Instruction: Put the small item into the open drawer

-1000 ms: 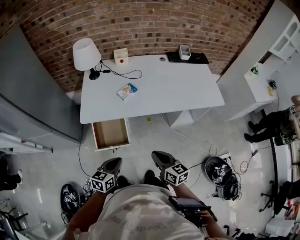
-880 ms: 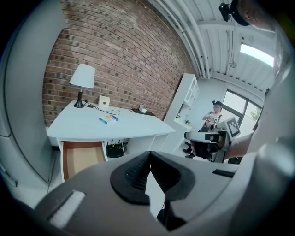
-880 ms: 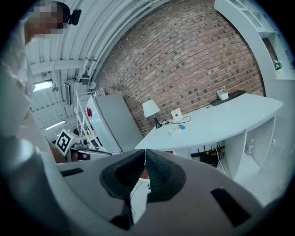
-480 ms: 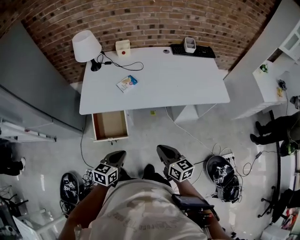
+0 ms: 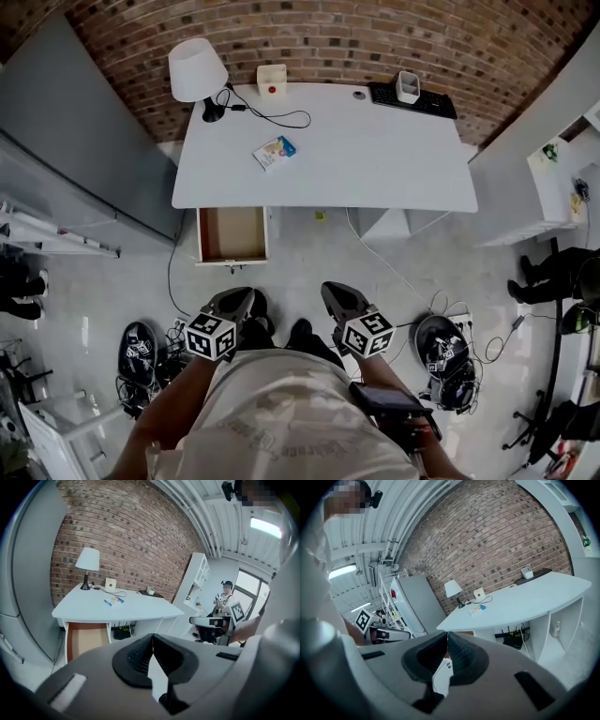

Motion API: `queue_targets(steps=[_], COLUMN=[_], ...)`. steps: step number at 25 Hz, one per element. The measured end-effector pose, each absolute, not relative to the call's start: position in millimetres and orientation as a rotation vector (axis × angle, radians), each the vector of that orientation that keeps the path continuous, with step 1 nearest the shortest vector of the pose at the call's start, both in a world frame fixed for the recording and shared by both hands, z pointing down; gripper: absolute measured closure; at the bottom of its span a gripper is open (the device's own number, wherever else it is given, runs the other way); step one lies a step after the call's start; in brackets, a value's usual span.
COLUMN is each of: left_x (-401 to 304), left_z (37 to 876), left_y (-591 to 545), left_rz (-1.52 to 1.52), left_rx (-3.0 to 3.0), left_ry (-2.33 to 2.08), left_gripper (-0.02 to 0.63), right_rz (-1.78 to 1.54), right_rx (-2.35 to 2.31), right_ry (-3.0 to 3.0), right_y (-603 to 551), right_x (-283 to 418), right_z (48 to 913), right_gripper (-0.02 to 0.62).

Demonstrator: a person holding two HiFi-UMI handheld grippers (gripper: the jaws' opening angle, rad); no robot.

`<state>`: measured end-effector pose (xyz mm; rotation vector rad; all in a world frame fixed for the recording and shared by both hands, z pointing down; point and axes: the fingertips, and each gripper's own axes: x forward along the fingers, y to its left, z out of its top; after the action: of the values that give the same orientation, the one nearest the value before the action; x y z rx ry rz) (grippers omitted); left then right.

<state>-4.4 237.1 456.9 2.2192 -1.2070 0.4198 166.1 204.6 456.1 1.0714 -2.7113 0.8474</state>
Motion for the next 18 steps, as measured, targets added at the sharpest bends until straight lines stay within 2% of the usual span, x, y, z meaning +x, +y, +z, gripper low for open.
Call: queue_targets(steps=[9,18], left_x=[-13,-65], left_z=[468,464], left_y=[205,136], left_rz=[0.363,0.335], left_rx=[2.266,2.34], left_ry=[-1.073,-1.029], left_gripper=[0.601,0.601], right_rz=[0.841,0.761], right_rx=[1.104,1.216], right_ry=[-2.645,-2.6], right_y=[178,119], right_x=[143,100], right_z=[462,446], right_gripper=[0.589,0.589])
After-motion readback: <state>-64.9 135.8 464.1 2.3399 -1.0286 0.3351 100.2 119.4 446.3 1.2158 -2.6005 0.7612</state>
